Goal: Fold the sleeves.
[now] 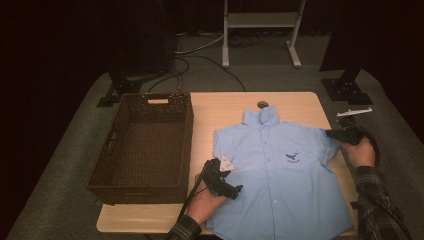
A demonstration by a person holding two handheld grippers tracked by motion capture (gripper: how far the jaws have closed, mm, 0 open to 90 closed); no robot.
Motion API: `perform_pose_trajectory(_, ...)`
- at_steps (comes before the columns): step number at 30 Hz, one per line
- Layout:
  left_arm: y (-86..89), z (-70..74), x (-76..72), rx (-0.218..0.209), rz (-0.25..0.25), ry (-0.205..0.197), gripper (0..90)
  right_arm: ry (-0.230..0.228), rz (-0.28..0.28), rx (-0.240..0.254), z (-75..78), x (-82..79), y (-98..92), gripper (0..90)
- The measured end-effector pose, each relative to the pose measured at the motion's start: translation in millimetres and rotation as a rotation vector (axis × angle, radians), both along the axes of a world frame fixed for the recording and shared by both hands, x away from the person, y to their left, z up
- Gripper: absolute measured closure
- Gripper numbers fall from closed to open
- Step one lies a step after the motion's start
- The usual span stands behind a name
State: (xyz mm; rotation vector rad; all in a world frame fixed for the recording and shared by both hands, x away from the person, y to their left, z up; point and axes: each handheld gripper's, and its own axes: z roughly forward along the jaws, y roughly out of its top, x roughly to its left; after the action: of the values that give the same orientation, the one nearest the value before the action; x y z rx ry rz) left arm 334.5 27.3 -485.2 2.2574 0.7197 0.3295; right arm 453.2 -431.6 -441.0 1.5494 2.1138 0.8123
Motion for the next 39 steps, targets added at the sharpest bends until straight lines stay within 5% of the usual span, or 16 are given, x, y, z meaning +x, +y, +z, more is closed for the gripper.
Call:
perform_pose_trajectory(17,0.0,0.0,0.0,0.000,0.000,0.000,0.0,-0.035,0.090,-0.022,25.0,-4.6,32.1,90.0)
perform_pose_trajectory(39,0.0,0.1,0.1,0.001,0.000,0.001,0.0,-0.009,0.162,-0.034,14.1,6.1,82.5,89.7)
